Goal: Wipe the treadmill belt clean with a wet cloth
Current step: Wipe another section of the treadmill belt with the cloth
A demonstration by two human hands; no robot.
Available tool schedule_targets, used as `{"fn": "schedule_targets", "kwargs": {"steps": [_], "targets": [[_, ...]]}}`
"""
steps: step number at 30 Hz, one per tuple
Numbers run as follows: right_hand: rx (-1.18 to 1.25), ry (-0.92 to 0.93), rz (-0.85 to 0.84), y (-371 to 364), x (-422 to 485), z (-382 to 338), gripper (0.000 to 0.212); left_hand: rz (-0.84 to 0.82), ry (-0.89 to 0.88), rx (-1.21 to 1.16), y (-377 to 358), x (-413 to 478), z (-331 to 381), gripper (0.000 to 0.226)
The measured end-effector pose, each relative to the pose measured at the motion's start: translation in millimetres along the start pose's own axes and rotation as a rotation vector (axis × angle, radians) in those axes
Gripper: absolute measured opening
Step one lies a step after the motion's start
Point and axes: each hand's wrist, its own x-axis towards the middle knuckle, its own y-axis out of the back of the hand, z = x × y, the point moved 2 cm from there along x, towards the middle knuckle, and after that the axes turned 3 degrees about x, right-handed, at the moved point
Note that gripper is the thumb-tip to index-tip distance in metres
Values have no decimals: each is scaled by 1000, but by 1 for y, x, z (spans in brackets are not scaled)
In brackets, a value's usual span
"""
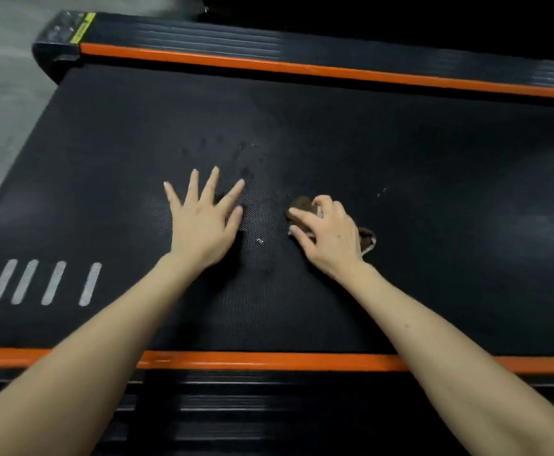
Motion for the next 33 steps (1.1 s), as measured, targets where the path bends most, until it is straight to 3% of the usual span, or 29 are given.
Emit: {"fn": "schedule_targets", "kwargs": {"steps": [5, 10, 12, 14, 18, 20, 25, 33], "targets": [[111, 192, -206, 10, -81, -35, 33, -143, -7, 68, -21, -41, -19, 64], [39, -171, -57, 56, -120, 43, 26, -87, -10, 68, -25, -42, -20, 62], [67, -224, -58, 50, -121, 36, 25, -90, -6, 60, -26, -42, -19, 61], [156, -134, -83, 29, -106, -7, 28, -97, -2, 58, -26, -42, -17, 57], [249, 176, -322, -3, -82, -83, 28, -83, -21, 54, -25, -42, -21, 52], [185, 249, -327, 10, -88, -57, 28, -74, -32, 46, -25, -43, -24, 56], [37, 126, -288, 61, -124, 48, 29, -67, -18, 50, -27, -42, -22, 52], [16, 356, -237, 56, -118, 61, 33, -51, 0, 79, -30, -40, -26, 61]]}}
